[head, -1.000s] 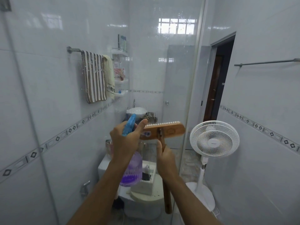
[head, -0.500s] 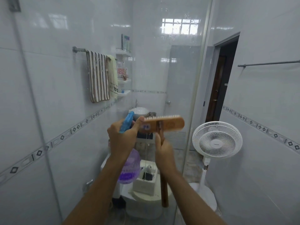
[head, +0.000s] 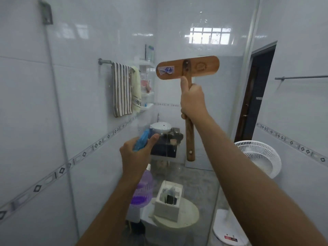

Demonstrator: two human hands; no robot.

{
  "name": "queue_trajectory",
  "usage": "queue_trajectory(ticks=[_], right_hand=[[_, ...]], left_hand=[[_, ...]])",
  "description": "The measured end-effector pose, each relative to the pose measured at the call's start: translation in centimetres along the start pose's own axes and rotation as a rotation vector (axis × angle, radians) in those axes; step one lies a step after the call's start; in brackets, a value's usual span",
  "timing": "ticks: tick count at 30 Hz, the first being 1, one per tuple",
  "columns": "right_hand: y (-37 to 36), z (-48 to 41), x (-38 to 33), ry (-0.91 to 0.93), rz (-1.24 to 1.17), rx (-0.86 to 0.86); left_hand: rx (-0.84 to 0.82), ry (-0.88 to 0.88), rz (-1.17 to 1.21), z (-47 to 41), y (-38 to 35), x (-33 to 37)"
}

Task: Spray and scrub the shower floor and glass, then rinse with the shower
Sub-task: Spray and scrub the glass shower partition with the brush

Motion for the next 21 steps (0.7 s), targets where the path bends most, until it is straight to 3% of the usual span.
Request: queue_trajectory(ticks=[8,21], right_hand=[[-1.4,1.1,1.0,-0.009,0.028,0.016],[-1.8,0.7,0.8,-0.016,0.041,0.023]], left_hand=[[0.001,-0.105,-0.013,-1.5,1.6,-0.6],[-0.054,-0.041,-0.038,-1.9,2.2,-0.6]])
Point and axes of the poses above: each hand's wrist, its own z-axis away from the middle knuckle, its own y-axis out of the back of the hand, x = y × z, the point moved 5 cm from there along -z, towards the middle knuckle, and after that the axes turned 7 degrees about z, right-handed, at the moved point
